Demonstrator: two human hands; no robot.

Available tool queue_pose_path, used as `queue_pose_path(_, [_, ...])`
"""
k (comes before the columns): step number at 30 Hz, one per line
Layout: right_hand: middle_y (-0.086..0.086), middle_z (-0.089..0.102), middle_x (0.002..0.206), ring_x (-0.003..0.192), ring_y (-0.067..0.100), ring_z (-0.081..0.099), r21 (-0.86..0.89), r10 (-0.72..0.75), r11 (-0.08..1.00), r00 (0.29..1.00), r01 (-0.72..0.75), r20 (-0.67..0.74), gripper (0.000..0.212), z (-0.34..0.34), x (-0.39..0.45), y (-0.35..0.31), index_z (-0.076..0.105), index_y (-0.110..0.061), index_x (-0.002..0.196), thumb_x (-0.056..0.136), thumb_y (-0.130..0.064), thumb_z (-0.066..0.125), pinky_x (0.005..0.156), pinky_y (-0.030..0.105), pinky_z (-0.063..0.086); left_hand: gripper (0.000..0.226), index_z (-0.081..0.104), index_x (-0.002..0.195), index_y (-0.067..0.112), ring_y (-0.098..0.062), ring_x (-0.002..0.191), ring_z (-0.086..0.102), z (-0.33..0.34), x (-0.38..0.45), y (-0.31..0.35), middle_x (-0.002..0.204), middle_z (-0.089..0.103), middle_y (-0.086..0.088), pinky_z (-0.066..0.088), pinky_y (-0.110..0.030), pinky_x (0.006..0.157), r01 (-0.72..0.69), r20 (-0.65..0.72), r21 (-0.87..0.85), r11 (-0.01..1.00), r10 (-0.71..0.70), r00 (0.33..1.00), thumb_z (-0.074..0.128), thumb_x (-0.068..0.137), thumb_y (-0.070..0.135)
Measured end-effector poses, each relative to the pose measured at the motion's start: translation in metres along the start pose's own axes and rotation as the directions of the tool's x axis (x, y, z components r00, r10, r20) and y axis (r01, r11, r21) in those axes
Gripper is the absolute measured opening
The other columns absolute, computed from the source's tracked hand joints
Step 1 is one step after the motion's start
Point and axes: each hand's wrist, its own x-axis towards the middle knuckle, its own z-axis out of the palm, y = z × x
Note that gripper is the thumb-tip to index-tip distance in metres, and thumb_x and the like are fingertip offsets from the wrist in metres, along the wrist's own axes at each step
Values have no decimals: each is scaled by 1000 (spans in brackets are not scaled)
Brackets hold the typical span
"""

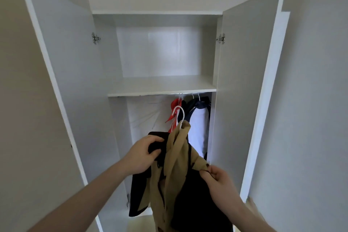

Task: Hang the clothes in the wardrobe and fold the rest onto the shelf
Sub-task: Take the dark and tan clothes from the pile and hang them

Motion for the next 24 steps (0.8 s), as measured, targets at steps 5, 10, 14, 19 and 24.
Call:
queue_pose_path(5, [1,73,75,81,19,73,29,33,999,996,-35,79,28,26,55,5,73,-19,84,102,-32,56,78,30,59,36,57,134,37,-1,124,48,-17,17,-35,136,52,18,39,-21,108,78,-32,58,995,-76,997,62,99,31])
queue_pose_path(10, [3,72,75,79,23,71,-15,23,1000,997,-22,73,33,58,112,16,72,-18,81,101,-36,54,75,36,59,33,56,130,41,-4,125,48,-45,52,-75,135,49,19,42,-33,111,148,-90,73,986,-142,986,63,98,33])
queue_pose_path(14, [-12,72,86,88,11,68,2,72,997,997,-72,10,25,90,160,23,71,-29,92,103,-38,51,70,14,46,32,58,124,43,-6,122,49,-62,105,-105,134,52,12,42,-33,108,133,-129,48,990,-126,984,65,96,28])
queue_pose_path(19, [-7,68,77,77,10,63,-5,92,996,993,-93,-67,27,127,219,24,68,-24,81,103,-28,53,65,22,50,32,63,123,30,-17,120,55,-88,184,-143,131,56,2,47,-32,98,97,-186,48,994,-87,979,69,93,20])
queue_pose_path(24, [-1,63,66,65,15,60,36,126,992,984,-123,-127,31,158,272,28,67,-7,80,102,-26,54,63,21,45,35,66,122,17,-23,116,59,-122,255,-176,129,56,-7,43,-25,92,91,-228,51,995,-77,971,70,88,10])
